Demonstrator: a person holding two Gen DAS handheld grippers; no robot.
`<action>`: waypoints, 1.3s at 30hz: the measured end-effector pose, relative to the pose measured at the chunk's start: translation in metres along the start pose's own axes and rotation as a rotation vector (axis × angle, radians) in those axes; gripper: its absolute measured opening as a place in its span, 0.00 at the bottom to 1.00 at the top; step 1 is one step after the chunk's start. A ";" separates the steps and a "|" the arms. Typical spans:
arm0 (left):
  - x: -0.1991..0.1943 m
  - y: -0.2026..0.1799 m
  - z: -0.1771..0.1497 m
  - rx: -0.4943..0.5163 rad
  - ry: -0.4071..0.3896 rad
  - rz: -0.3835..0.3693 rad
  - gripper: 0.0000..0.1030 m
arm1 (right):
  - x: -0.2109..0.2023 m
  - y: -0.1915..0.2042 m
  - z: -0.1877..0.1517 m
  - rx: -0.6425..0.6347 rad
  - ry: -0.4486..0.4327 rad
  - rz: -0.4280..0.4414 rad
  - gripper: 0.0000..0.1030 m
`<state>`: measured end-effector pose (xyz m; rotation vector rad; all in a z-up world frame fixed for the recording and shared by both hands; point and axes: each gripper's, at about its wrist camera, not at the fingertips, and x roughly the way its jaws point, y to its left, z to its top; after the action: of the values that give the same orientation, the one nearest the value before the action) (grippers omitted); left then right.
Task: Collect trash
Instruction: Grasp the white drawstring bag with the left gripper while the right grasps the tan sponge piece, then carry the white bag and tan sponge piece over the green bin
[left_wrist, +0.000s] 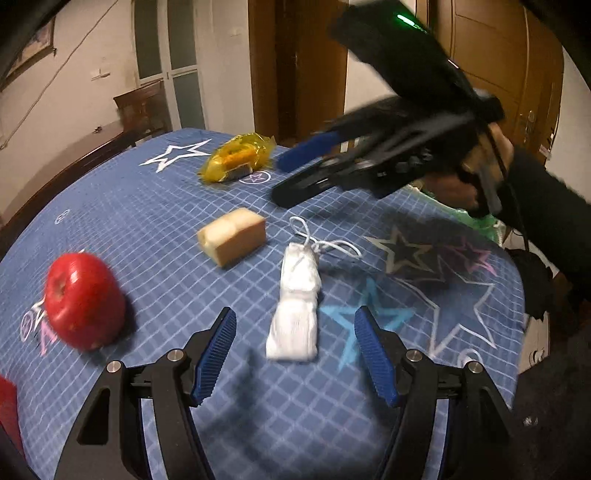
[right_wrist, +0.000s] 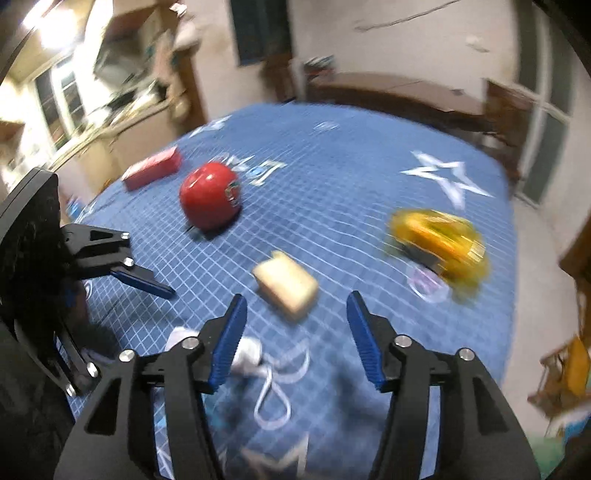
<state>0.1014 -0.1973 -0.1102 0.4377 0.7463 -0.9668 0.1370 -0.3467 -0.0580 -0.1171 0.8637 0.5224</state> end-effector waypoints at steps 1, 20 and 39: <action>0.005 0.001 0.001 0.002 0.007 -0.001 0.66 | 0.008 -0.001 0.006 -0.019 0.022 0.027 0.54; 0.023 0.007 0.008 -0.077 0.054 0.020 0.26 | 0.002 0.008 0.002 -0.078 -0.013 0.020 0.34; -0.031 -0.111 0.131 0.069 -0.226 0.052 0.26 | -0.220 0.045 -0.107 0.297 -0.396 -0.606 0.34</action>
<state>0.0434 -0.3203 -0.0001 0.3985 0.4968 -0.9773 -0.0766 -0.4259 0.0425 0.0018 0.4710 -0.1533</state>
